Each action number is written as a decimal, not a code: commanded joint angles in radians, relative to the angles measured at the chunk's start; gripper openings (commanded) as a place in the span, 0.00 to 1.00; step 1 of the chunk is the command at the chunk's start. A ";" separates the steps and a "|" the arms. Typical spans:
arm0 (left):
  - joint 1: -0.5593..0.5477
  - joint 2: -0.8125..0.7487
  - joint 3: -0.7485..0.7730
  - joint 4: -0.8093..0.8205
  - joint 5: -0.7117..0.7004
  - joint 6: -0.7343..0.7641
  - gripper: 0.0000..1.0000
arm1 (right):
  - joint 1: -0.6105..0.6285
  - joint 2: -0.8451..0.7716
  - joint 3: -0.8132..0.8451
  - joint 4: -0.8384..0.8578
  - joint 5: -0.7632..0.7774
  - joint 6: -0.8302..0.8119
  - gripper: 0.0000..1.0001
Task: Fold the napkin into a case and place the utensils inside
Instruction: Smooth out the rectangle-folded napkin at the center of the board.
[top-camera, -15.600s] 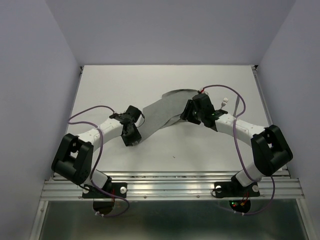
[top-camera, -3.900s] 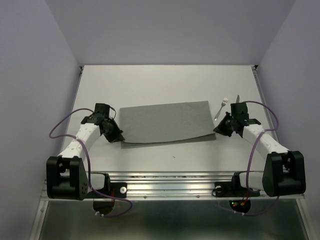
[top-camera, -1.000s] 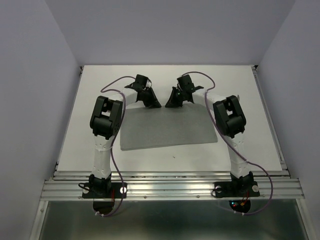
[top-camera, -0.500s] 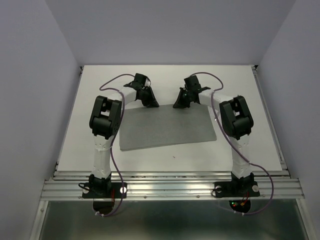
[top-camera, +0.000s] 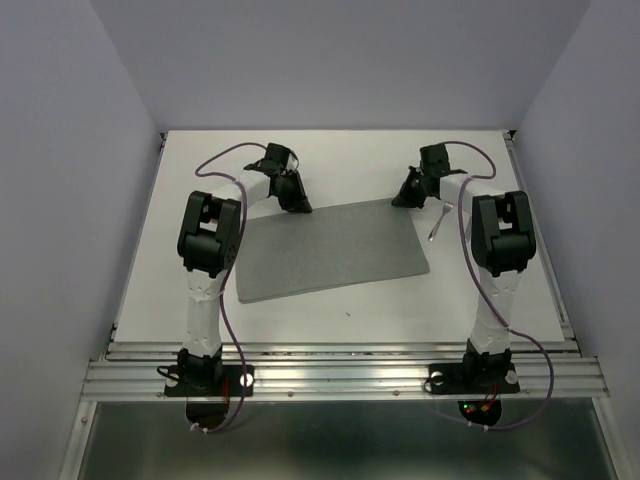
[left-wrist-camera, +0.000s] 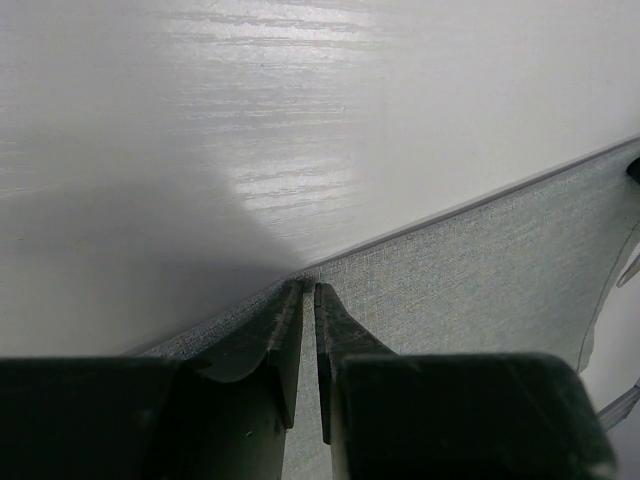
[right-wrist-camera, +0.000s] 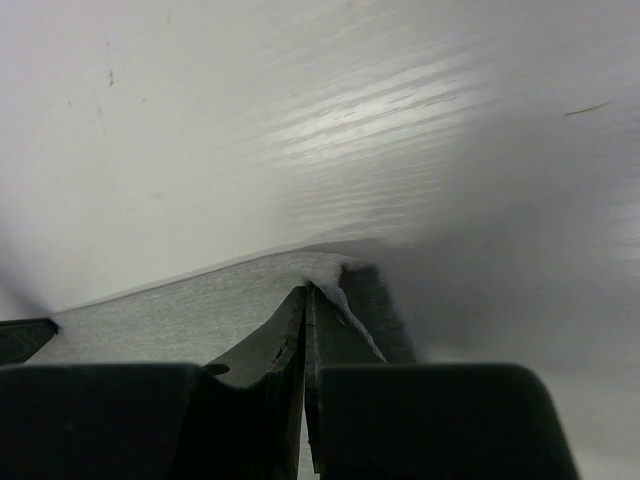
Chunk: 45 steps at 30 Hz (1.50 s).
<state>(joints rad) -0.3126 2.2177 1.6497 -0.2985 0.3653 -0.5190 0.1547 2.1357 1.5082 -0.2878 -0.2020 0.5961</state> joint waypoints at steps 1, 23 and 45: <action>0.010 0.014 0.044 -0.070 -0.051 0.056 0.23 | -0.046 -0.033 0.012 -0.011 -0.005 -0.028 0.05; 0.036 -0.222 -0.116 -0.088 -0.204 0.070 0.25 | -0.078 -0.013 -0.031 0.007 -0.008 -0.019 0.04; 0.250 -0.286 -0.330 -0.090 -0.284 0.039 0.25 | -0.087 -0.017 -0.077 0.007 0.023 -0.030 0.04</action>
<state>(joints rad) -0.0933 1.9862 1.3571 -0.3405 0.1555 -0.4946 0.0841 2.1269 1.4696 -0.2443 -0.2325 0.5941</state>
